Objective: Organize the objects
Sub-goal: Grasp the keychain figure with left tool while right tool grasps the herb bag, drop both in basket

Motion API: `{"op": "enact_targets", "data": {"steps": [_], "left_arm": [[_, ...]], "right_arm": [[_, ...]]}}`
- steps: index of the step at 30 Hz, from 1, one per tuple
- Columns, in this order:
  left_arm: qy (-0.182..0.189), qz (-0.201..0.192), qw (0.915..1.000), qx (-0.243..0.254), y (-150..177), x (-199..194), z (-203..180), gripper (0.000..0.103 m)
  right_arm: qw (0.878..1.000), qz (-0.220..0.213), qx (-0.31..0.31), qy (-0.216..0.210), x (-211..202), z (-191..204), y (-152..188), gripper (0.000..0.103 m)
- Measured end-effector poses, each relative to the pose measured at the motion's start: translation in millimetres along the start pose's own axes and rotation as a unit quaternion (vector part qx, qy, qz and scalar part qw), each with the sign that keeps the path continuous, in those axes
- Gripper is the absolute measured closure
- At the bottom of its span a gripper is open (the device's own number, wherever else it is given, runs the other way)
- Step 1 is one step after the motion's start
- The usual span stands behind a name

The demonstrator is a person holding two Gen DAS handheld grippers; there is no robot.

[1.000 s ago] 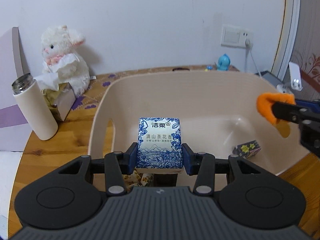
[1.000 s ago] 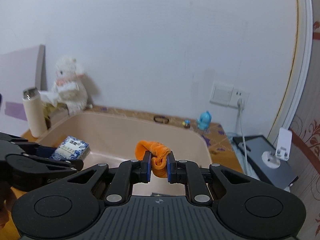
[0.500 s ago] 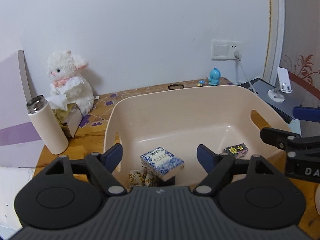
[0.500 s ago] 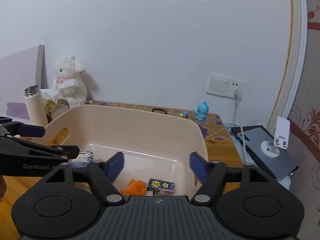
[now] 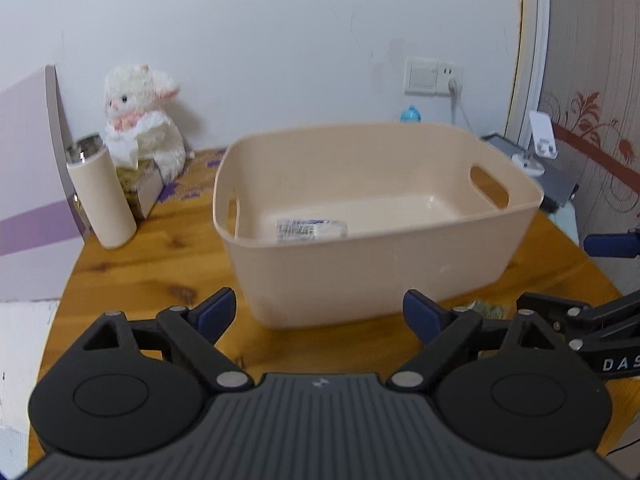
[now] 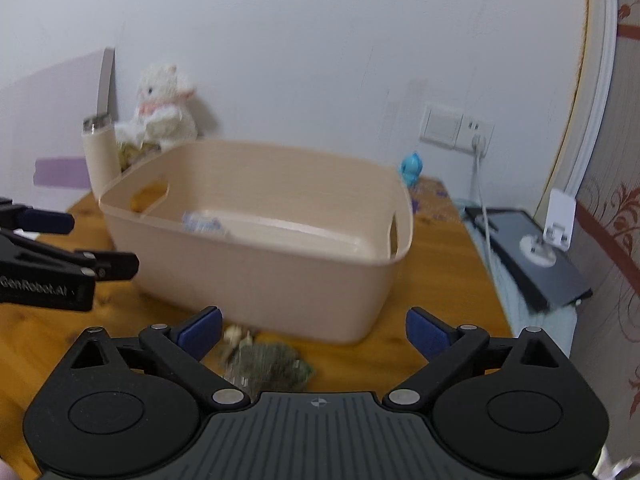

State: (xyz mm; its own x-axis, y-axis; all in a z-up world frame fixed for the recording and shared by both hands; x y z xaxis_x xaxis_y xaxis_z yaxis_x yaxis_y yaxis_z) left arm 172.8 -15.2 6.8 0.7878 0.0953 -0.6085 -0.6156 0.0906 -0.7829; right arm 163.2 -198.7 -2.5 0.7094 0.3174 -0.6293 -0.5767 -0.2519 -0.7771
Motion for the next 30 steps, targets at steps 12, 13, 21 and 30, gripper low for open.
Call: {"op": "enact_targets", "data": {"steps": [12,13,21,30], "left_arm": [[-0.005,0.053,0.9984,-0.022,35,46,9,0.012],[-0.003,0.054,0.9982,-0.024,35,49,10,0.012],[0.019,0.052,0.9982,-0.023,34,60,-4,0.012],[0.058,0.058,0.9959,-0.037,27,66,-39,0.012]], "right_arm": [[0.999,0.048,-0.009,-0.014,63,15,34,0.003],[0.999,0.049,-0.006,-0.015,67,15,34,0.003],[0.998,0.054,0.016,-0.017,82,-2,36,0.003],[0.998,0.055,0.013,0.002,73,-28,42,0.006]]}}
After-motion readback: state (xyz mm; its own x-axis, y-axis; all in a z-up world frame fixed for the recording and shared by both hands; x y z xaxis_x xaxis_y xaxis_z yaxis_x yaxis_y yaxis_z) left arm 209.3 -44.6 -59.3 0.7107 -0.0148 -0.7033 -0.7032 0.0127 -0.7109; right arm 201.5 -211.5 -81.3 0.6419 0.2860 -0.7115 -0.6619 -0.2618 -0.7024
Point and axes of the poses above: each gripper's, at about its wrist camera, not at the fingertips, and x roughly the way its jaws point, z to its left, y to its underside, the point moved 6 cm from there along x, roughly the way its jaws point, and after that the axes turned 8 degrees about -y, right-handed, at the moved point
